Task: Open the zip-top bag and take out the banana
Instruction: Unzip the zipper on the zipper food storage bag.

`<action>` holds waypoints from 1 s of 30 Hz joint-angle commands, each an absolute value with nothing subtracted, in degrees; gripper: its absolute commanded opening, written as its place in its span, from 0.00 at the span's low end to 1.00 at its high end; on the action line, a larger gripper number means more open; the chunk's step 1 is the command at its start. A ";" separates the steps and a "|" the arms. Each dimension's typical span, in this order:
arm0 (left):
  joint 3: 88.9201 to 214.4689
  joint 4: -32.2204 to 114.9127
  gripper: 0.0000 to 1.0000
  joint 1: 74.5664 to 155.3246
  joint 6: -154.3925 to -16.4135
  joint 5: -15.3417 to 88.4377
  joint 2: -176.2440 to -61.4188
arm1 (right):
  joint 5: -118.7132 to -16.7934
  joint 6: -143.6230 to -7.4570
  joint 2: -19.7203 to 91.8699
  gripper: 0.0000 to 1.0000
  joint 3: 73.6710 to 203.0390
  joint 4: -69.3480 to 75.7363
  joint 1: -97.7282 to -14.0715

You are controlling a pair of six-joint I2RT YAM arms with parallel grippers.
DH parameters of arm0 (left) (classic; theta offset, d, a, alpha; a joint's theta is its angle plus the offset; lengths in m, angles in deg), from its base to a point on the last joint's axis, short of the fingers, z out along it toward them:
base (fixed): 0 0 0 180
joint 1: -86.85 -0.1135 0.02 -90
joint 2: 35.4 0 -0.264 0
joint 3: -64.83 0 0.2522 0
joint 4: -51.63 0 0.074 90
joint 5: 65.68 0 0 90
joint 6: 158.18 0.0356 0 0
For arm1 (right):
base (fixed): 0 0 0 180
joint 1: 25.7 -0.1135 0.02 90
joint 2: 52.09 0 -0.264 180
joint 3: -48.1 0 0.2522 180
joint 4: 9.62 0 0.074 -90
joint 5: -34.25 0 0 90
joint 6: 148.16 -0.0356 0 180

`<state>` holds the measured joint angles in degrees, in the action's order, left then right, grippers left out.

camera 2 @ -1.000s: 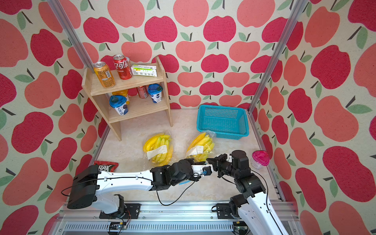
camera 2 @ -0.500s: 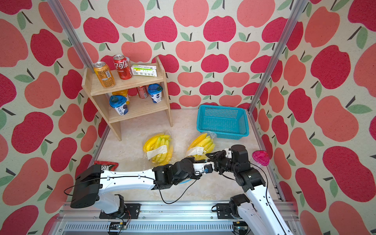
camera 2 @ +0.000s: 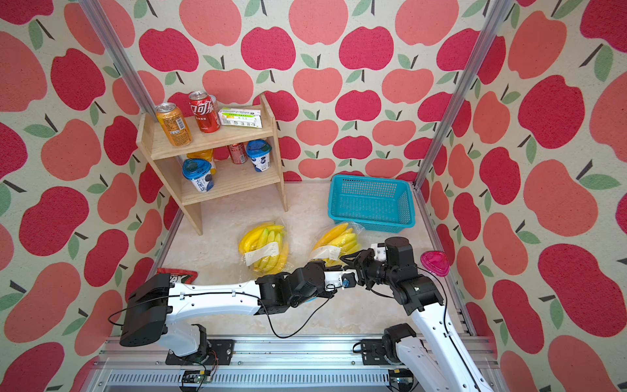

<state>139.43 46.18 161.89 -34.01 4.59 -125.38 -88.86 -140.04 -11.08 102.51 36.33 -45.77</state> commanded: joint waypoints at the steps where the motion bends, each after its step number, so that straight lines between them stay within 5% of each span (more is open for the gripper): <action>1: 141.33 47.05 0.00 161.55 -32.99 3.38 -125.40 | -92.44 -136.10 -10.34 0.42 104.33 42.13 -45.66; 5: 141.35 47.32 0.00 161.35 -32.55 3.40 -125.82 | -93.05 -130.76 -8.44 0.42 108.17 48.16 -44.69; 11: 141.35 47.44 0.00 161.47 -32.70 2.96 -125.44 | -94.41 -132.69 -7.53 0.27 106.43 44.99 -44.68; 30: 140.64 47.52 0.00 161.64 -32.62 3.41 -124.19 | -95.42 -127.08 -5.39 0.16 106.95 49.34 -41.61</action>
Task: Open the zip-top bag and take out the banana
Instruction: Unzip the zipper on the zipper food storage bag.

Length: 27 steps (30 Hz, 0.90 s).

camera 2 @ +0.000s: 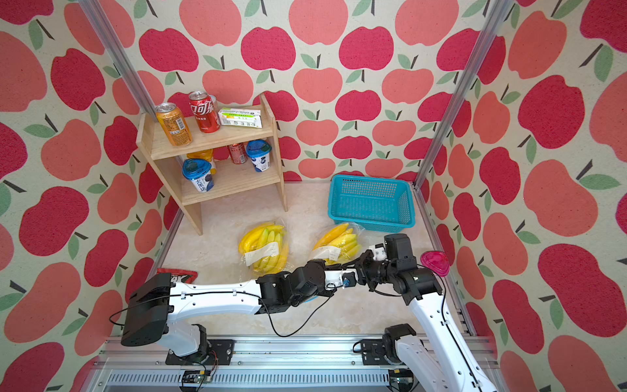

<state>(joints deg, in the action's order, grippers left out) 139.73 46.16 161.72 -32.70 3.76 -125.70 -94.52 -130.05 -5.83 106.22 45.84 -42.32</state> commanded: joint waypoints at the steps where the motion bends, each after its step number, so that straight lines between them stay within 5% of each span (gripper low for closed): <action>1: 140.62 47.45 0.00 161.62 -32.76 3.35 -124.23 | -95.57 -127.46 -5.49 0.15 106.62 49.03 -41.59; 16: 140.73 47.12 0.01 161.67 -34.08 4.88 -124.60 | -95.39 -131.95 -6.12 0.08 104.40 42.28 -39.67; 27: 141.87 47.83 0.01 161.72 -34.19 5.22 -125.84 | -95.22 -132.40 -7.31 0.17 103.54 42.28 -39.67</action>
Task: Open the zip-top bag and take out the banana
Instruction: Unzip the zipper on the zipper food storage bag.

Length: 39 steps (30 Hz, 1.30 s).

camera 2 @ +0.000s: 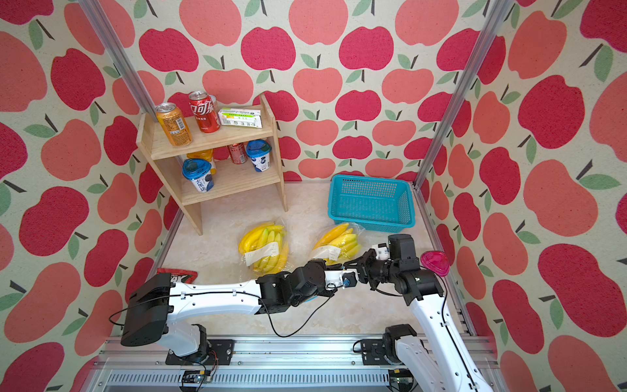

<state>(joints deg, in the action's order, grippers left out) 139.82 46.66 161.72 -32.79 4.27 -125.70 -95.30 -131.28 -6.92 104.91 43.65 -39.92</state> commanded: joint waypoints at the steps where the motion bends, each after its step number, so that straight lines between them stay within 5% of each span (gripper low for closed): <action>1: 141.87 47.80 0.01 161.72 -34.23 5.29 -125.68 | -95.22 -132.51 -7.14 0.17 103.44 41.87 -39.67; 14: 141.77 48.08 0.00 161.80 -34.43 6.07 -124.86 | -95.96 -131.49 -3.58 0.18 104.10 39.32 -39.67; 21: 141.89 48.37 0.01 161.82 -34.45 6.05 -125.19 | -96.32 -132.27 -4.19 0.00 104.41 38.54 -39.90; 39: 139.94 48.44 0.14 161.47 -34.81 3.35 -125.21 | -102.57 -137.79 -9.85 0.00 101.18 35.00 -36.03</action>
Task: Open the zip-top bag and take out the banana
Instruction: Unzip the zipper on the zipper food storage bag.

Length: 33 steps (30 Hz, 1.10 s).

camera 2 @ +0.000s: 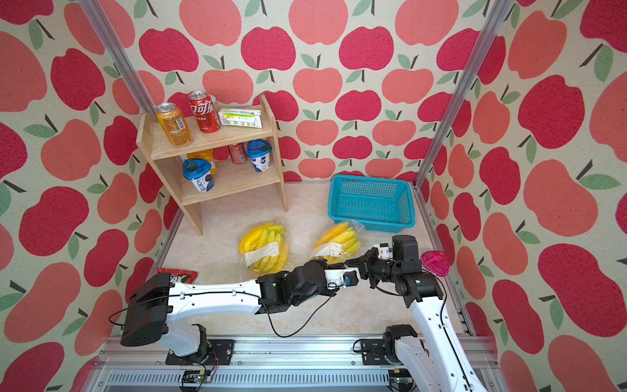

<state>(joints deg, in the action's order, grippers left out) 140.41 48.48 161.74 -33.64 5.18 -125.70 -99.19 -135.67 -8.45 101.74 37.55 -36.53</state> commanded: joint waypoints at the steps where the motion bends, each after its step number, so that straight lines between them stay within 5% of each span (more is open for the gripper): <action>1: 139.90 48.49 0.14 161.36 -34.93 3.30 -125.17 | -102.76 -137.88 -10.07 0.00 101.15 34.93 -35.83; 11: 139.56 48.82 0.19 160.85 -36.54 4.60 -124.86 | -103.87 -139.26 -11.66 0.00 100.18 32.28 -34.49; 15: 140.10 49.29 0.03 160.81 -36.70 4.54 -125.22 | -103.62 -137.95 -11.14 0.00 100.70 33.65 -34.49; 18: 140.46 49.20 0.02 160.76 -36.59 4.29 -125.17 | -103.72 -137.61 -10.96 0.00 100.71 33.65 -34.54; 25: 140.80 49.90 0.21 161.00 -35.77 4.54 -125.12 | -103.25 -136.44 -10.65 0.00 101.06 34.95 -34.44; 33: 141.30 50.35 0.27 161.29 -35.14 4.73 -124.97 | -102.83 -136.22 -10.10 0.00 101.06 35.09 -34.51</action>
<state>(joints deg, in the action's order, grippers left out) 140.08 49.09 161.13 -35.47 5.20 -125.70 -101.95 -137.70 -10.05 100.50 34.65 -34.89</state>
